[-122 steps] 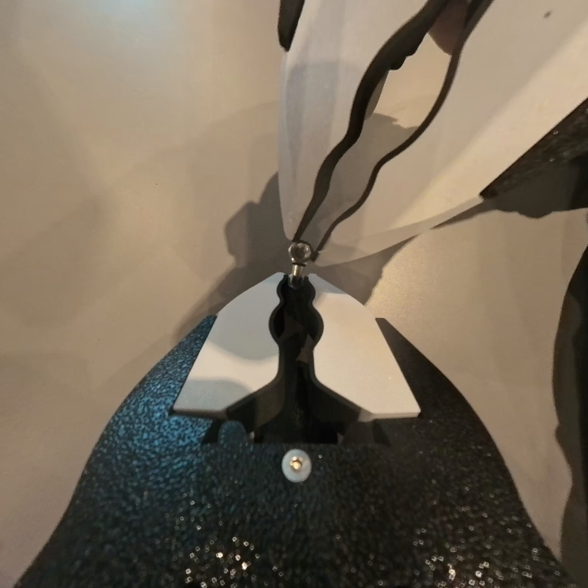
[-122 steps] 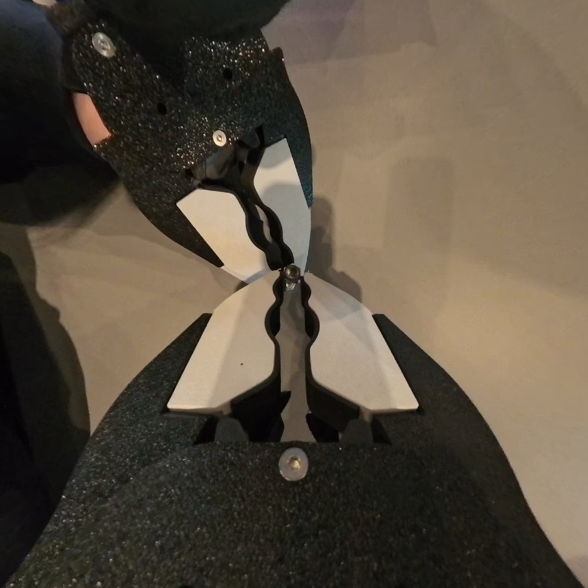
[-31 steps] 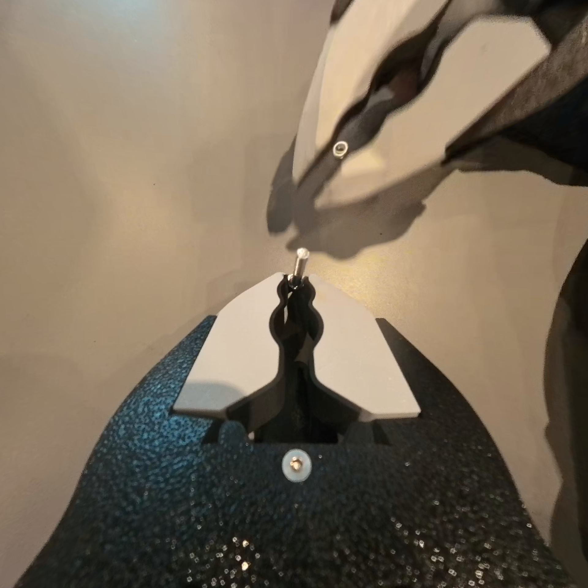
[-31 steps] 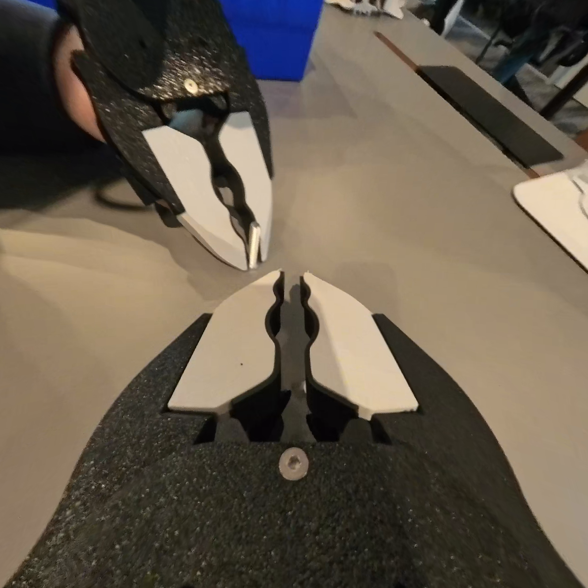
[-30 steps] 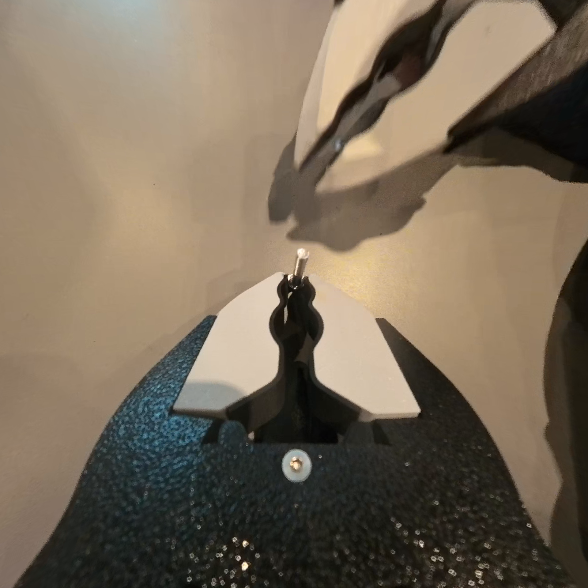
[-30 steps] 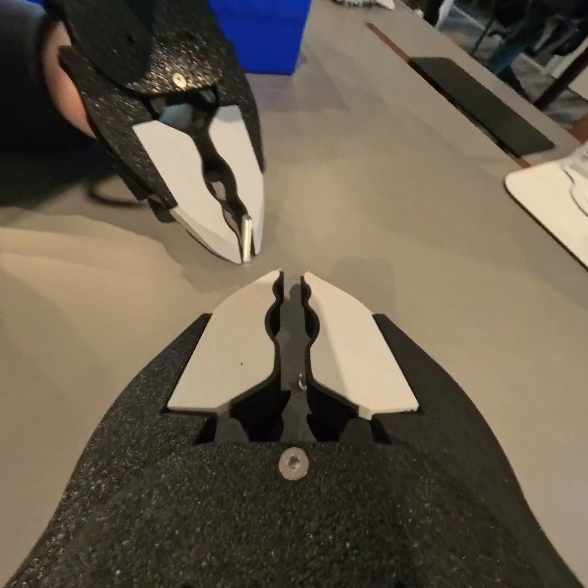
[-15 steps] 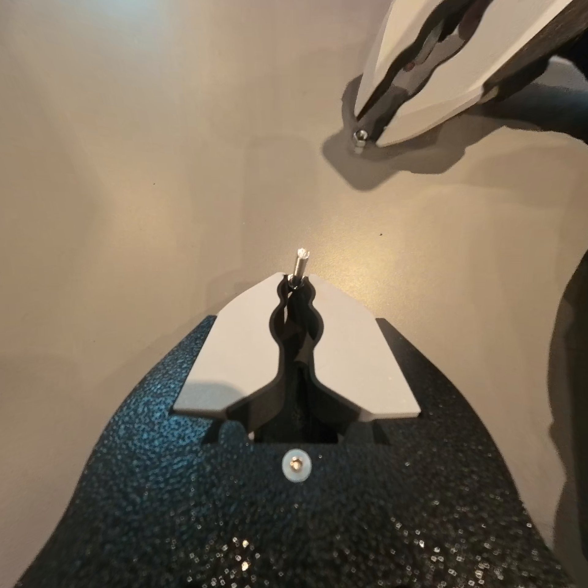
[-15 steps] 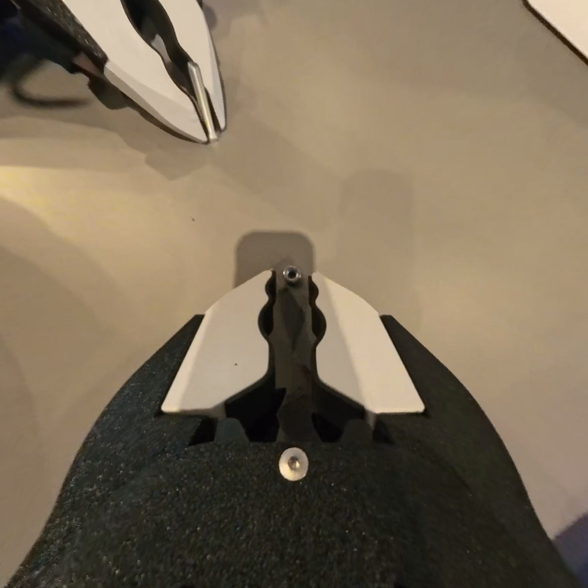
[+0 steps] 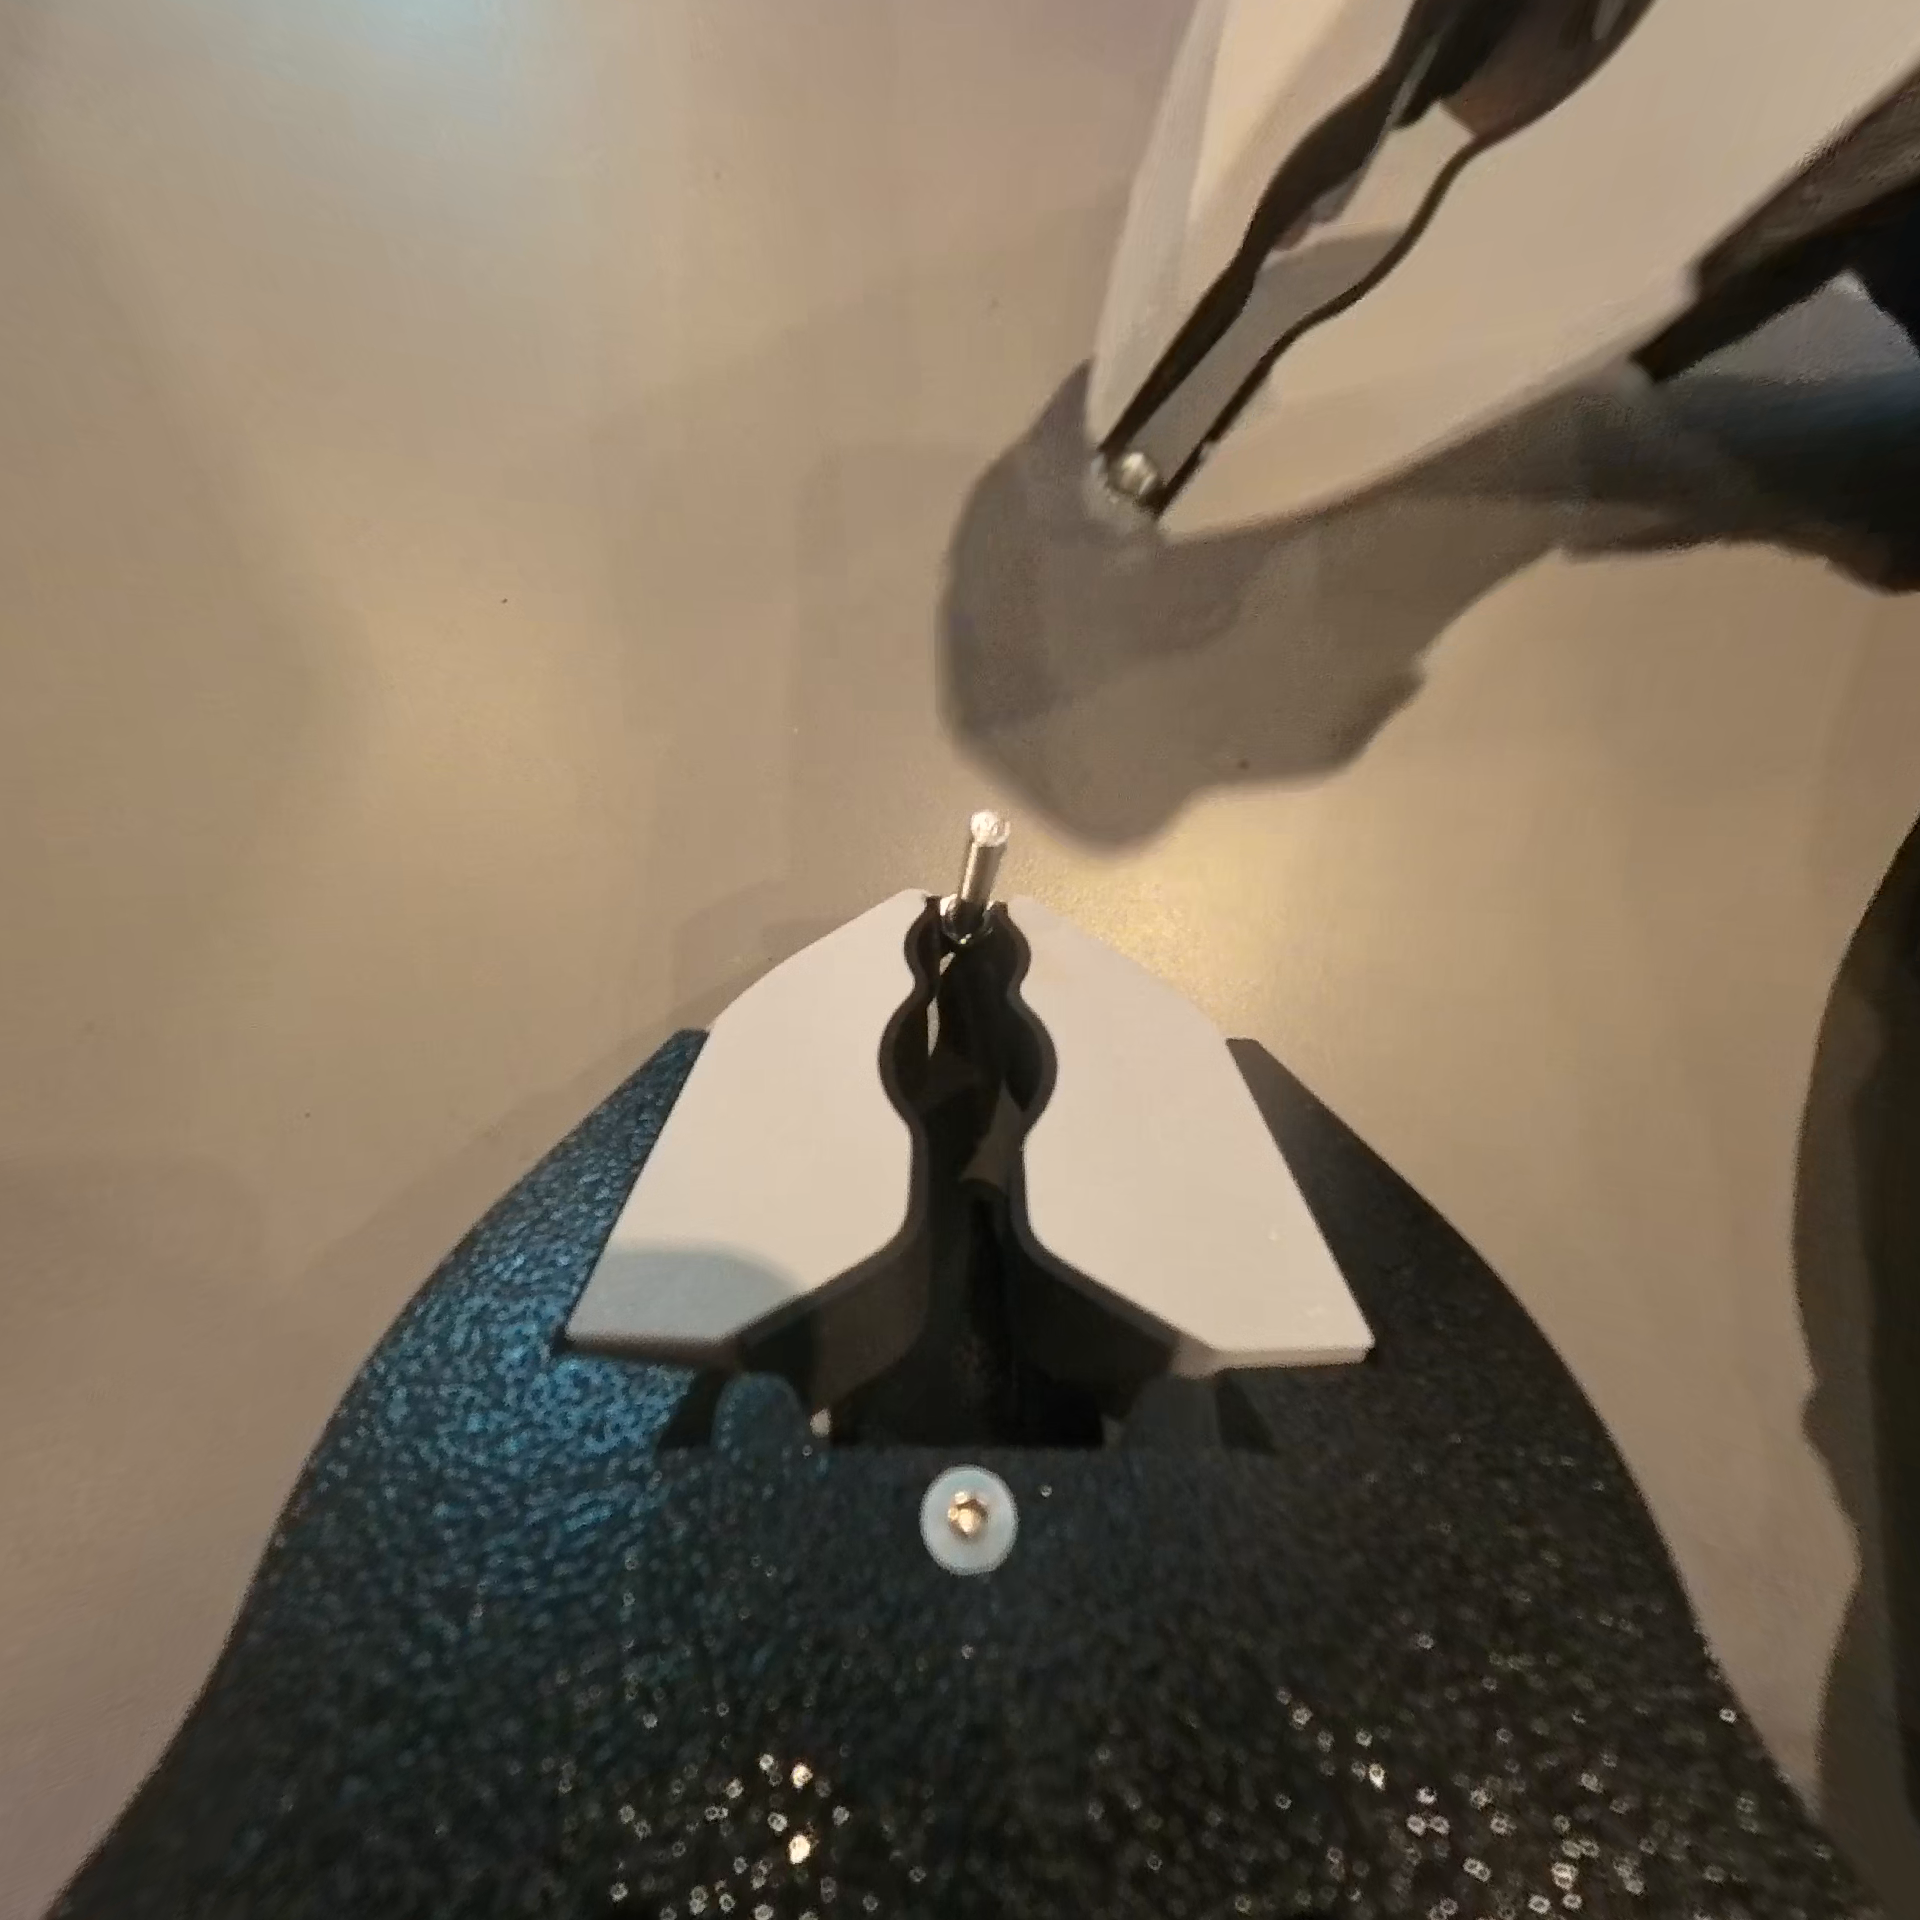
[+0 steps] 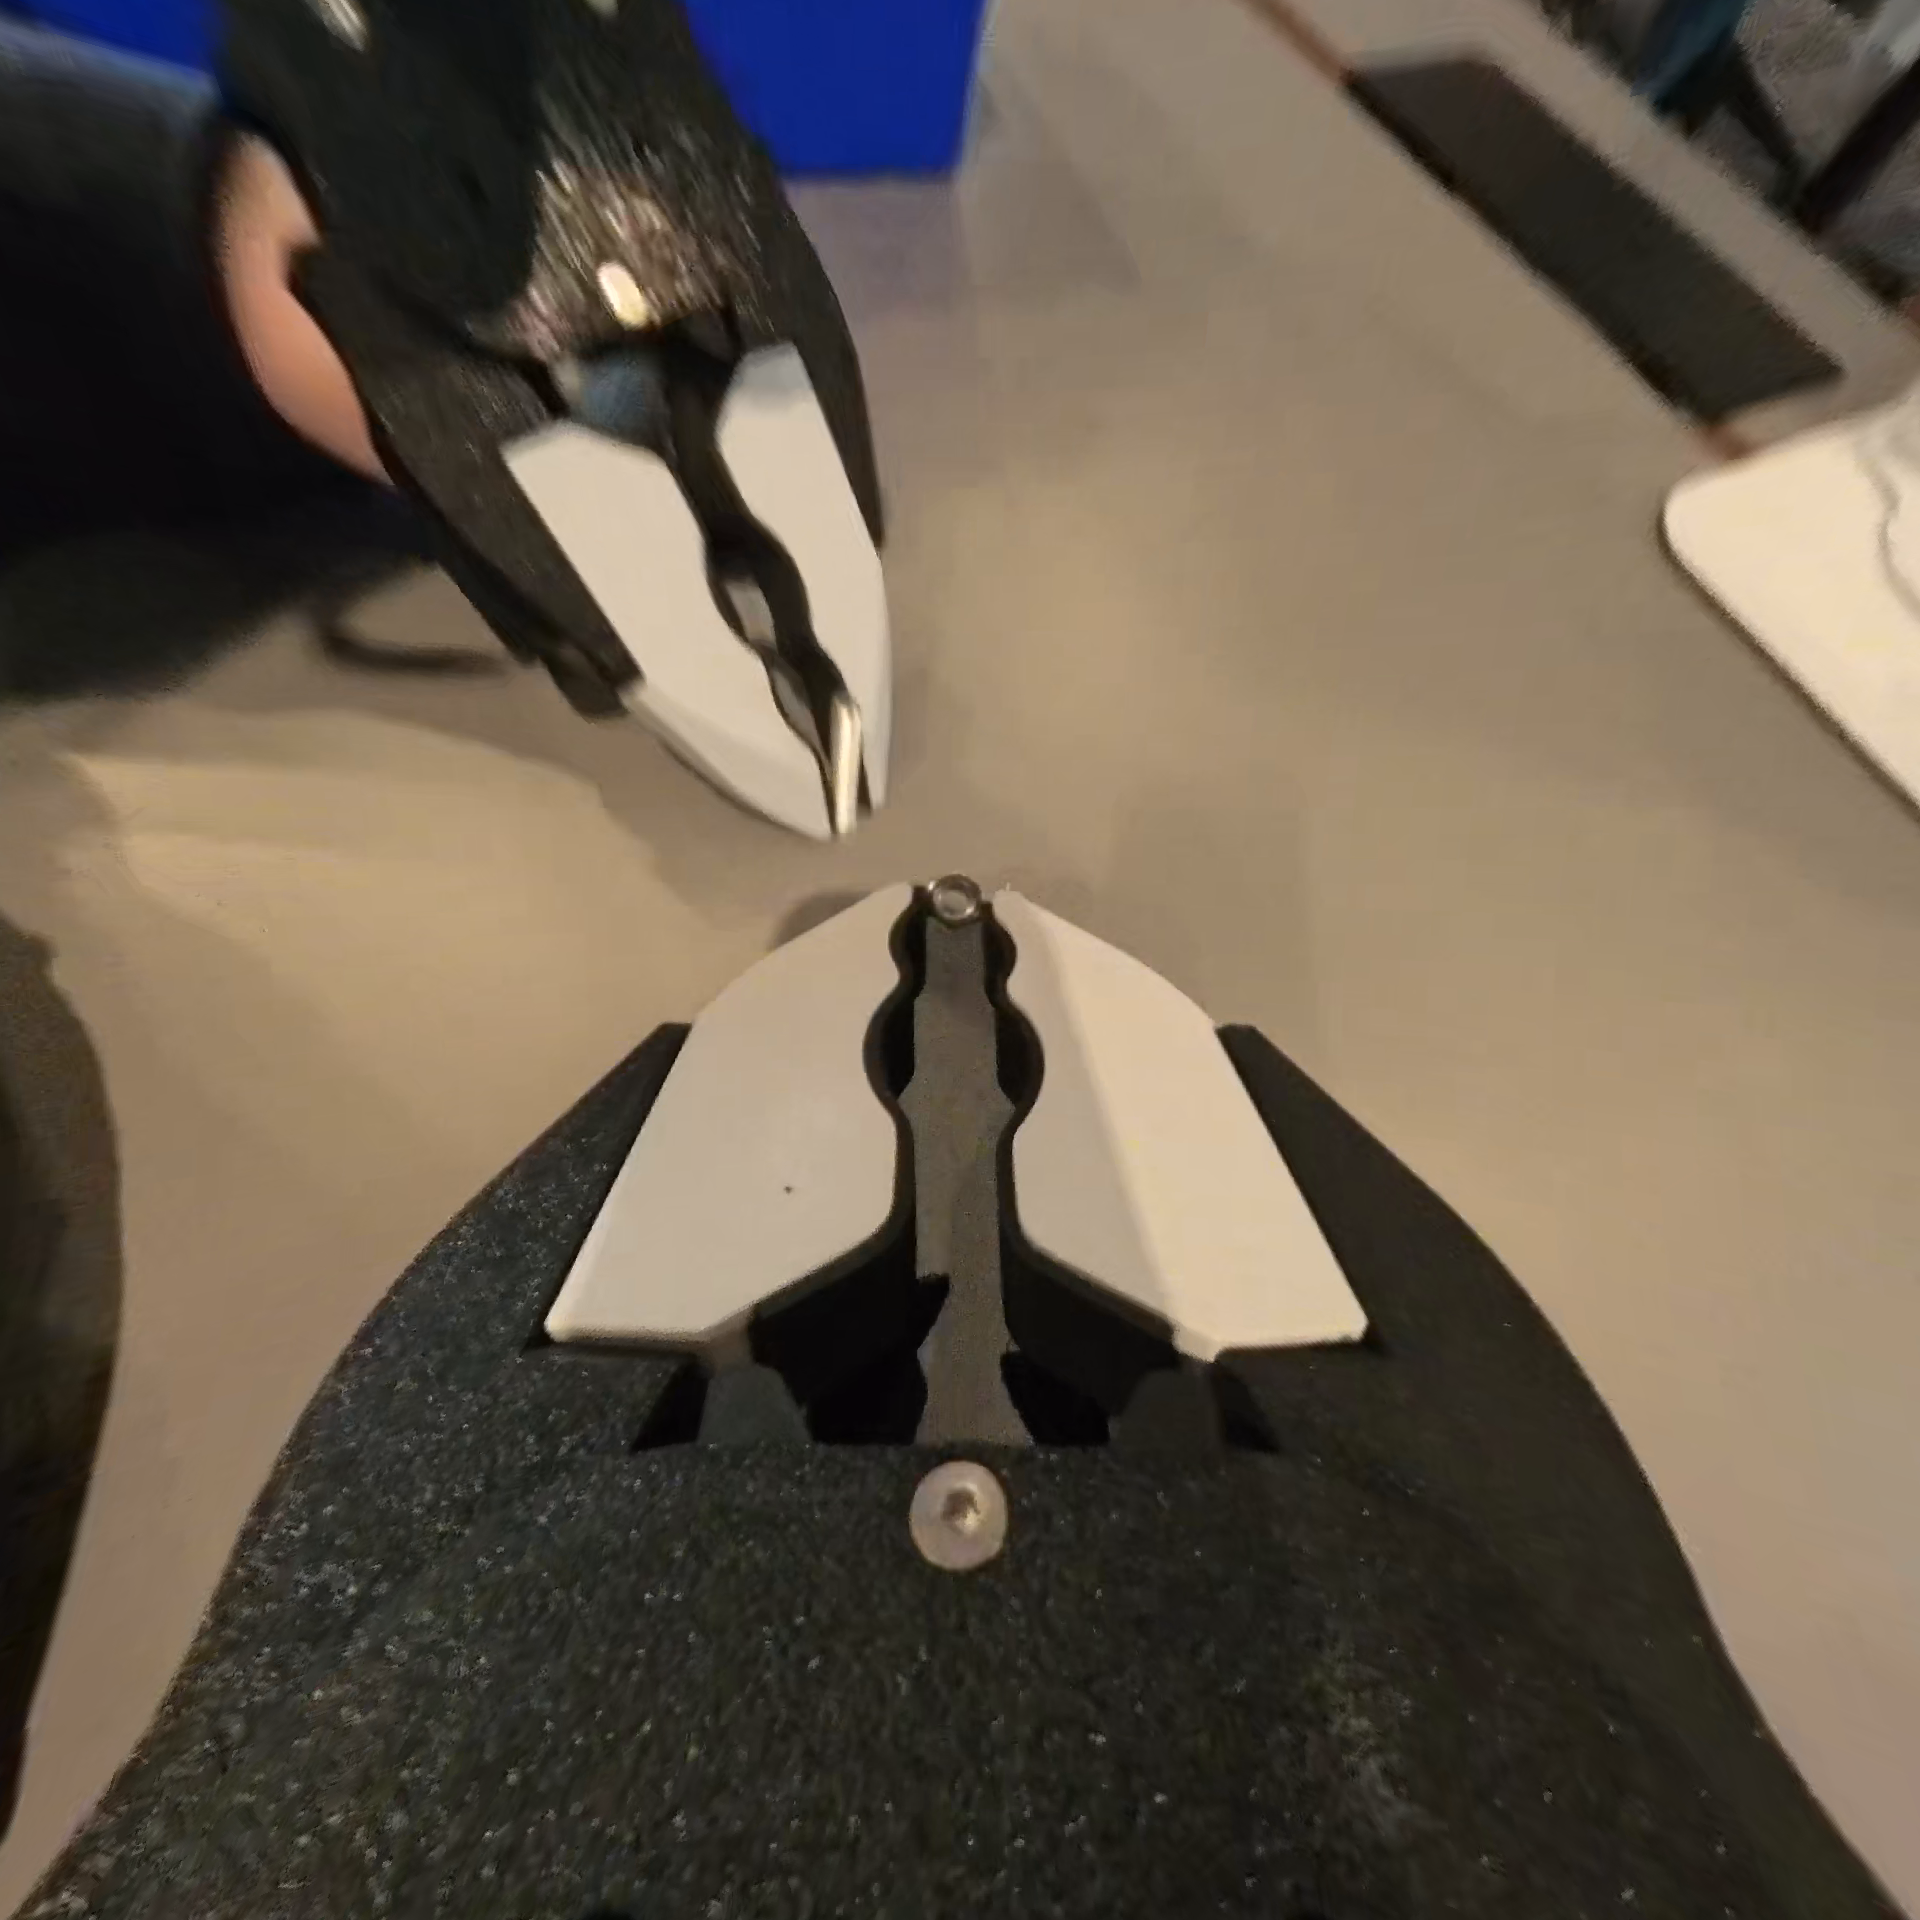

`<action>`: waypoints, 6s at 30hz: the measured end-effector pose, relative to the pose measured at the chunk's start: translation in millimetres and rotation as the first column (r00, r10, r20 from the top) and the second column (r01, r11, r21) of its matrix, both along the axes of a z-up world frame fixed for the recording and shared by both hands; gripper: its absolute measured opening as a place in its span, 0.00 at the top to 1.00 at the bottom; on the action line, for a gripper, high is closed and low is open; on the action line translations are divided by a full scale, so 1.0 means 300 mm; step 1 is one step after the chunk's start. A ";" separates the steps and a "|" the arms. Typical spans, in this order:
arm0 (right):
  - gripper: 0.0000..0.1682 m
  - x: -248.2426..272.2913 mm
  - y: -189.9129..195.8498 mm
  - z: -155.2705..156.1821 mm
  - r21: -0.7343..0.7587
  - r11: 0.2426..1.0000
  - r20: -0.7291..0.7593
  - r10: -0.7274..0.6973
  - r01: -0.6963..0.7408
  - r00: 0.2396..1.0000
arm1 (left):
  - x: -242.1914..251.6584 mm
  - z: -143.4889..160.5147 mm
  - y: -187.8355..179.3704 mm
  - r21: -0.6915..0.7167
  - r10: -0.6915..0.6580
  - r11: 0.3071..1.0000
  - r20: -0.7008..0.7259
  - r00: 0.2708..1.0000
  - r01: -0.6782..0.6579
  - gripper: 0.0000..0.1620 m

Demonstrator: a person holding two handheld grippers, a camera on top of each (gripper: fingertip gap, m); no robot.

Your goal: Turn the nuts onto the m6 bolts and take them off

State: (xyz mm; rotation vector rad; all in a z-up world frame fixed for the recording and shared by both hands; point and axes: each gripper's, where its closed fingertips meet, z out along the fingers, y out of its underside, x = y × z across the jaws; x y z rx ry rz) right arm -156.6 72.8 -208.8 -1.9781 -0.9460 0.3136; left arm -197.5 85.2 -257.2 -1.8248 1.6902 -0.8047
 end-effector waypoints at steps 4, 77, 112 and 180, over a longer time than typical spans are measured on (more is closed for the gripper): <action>0.94 -0.105 0.031 0.023 0.011 0.993 0.085 0.114 -0.116 0.990 | 0.000 0.000 0.000 0.000 0.000 1.000 0.001 1.000 0.000 0.94; 0.88 -0.155 0.024 -0.016 0.016 0.989 -0.071 0.145 -0.144 0.987 | 0.000 0.003 0.000 -0.010 -0.002 1.000 0.004 1.000 0.002 0.94; 1.00 -0.166 0.063 -0.004 0.169 0.983 -0.057 -0.067 0.076 0.996 | 0.001 0.002 0.000 -0.009 -0.005 1.000 0.004 1.000 0.005 0.94; 0.94 -0.141 0.049 -0.020 -0.067 0.987 0.112 0.152 -0.145 0.982 | 0.015 0.002 0.008 0.082 0.003 0.997 0.003 1.000 -0.003 0.94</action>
